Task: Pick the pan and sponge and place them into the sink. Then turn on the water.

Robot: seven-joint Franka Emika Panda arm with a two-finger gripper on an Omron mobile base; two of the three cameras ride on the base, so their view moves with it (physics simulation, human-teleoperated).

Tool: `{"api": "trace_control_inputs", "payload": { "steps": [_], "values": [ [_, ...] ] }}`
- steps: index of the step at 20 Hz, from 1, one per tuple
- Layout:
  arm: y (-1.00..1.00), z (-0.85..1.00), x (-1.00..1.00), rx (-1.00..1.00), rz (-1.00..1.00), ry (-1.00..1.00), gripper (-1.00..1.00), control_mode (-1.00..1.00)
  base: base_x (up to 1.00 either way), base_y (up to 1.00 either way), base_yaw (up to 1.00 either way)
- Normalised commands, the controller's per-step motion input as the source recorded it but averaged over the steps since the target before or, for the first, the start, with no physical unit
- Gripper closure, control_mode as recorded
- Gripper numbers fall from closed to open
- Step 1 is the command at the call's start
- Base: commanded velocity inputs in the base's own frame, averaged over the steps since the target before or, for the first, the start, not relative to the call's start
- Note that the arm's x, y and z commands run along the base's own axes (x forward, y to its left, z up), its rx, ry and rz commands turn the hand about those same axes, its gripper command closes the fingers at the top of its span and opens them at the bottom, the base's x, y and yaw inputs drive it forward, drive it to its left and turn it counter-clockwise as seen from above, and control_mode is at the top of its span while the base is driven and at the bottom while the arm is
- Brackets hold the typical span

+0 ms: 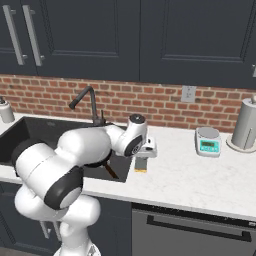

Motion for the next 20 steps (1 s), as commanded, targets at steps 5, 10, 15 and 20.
{"api": "trace_control_inputs", "payload": {
  "steps": [5, 10, 15, 20],
  "values": [
    [-0.08, -0.33, 0.2, 0.0, 0.0, 0.0, -1.0, -1.0, 0.0, 0.0, 0.0],
    [-0.05, -0.37, 0.1, 0.0, 0.0, 0.0, -1.0, -1.0, 0.0, 0.0, 0.0],
    [-0.08, -0.33, 0.1, 0.0, 0.0, 0.0, -1.0, -1.0, 0.0, 0.0, 0.0],
    [-0.06, -0.31, 0.09, 0.0, 0.0, 0.0, -1.0, -1.0, 0.0, 0.0, 0.0]
  ]
}}
